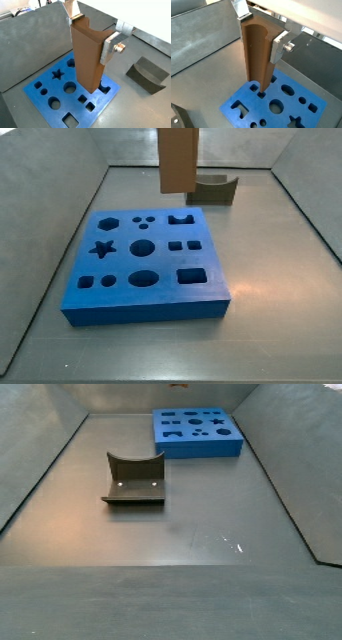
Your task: Insert the arch object.
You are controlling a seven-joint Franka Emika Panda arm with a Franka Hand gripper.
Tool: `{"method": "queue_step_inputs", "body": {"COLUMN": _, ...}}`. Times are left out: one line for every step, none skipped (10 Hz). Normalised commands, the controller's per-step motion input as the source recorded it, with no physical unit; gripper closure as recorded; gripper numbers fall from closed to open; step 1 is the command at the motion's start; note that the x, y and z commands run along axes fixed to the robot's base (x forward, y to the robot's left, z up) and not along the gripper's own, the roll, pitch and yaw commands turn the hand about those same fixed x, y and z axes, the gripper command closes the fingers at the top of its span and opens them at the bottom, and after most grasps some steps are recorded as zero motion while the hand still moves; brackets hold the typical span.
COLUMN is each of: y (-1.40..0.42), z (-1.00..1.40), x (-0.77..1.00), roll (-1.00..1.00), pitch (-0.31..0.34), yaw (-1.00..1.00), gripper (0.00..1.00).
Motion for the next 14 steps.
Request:
{"method": "queue_step_inputs", "body": {"y": 0.08, "z": -0.04, "x": 0.05, "roll": 0.03, "pitch": 0.0, "yaw": 0.06, "gripper": 1.0}}
{"method": "queue_step_inputs", "body": {"y": 0.37, "z": -0.53, "x": 0.18, "roll": 0.06, "pitch": -0.074, "yaw": 0.0, "gripper": 1.0}}
{"method": "queue_step_inputs", "body": {"y": 0.35, "z": -0.75, "x": 0.04, "roll": 0.09, "pitch": -0.17, "yaw": 0.0, "gripper": 1.0}}
{"method": "queue_step_inputs", "body": {"y": 0.36, "z": -0.73, "x": 0.0, "roll": 0.11, "pitch": -0.18, "yaw": 0.0, "gripper": 1.0}}
{"method": "queue_step_inputs", "body": {"y": 0.42, "z": -0.77, "x": 0.0, "roll": 0.09, "pitch": -0.169, "yaw": 0.0, "gripper": 1.0}}
{"method": "queue_step_inputs", "body": {"y": 0.44, "z": -0.79, "x": 0.0, "roll": 0.07, "pitch": -0.174, "yaw": 0.06, "gripper": 1.0}}
{"method": "queue_step_inputs", "body": {"y": 0.46, "z": -0.78, "x": 0.0, "roll": 0.06, "pitch": -0.186, "yaw": 0.09, "gripper": 1.0}}
{"method": "queue_step_inputs", "body": {"y": 0.46, "z": -0.76, "x": 0.0, "roll": 0.04, "pitch": -0.206, "yaw": 0.2, "gripper": 1.0}}
{"method": "queue_step_inputs", "body": {"y": 0.3, "z": -0.67, "x": 0.16, "roll": 0.03, "pitch": -0.139, "yaw": 0.31, "gripper": 1.0}}
{"method": "queue_step_inputs", "body": {"y": 0.15, "z": -0.53, "x": 0.0, "roll": 0.0, "pitch": -0.114, "yaw": 0.13, "gripper": 1.0}}
{"method": "queue_step_inputs", "body": {"y": 0.0, "z": -0.15, "x": -0.01, "roll": -0.08, "pitch": -0.093, "yaw": 0.0, "gripper": 1.0}}
{"method": "queue_step_inputs", "body": {"y": 0.0, "z": -0.05, "x": 0.0, "roll": 0.0, "pitch": 0.0, "yaw": 0.0, "gripper": 1.0}}
{"method": "queue_step_inputs", "body": {"y": 0.0, "z": -0.04, "x": 0.13, "roll": 0.02, "pitch": 0.0, "yaw": 0.0, "gripper": 1.0}}
{"method": "queue_step_inputs", "body": {"y": -0.05, "z": -0.13, "x": 0.21, "roll": 0.0, "pitch": 0.0, "yaw": 0.0, "gripper": 1.0}}
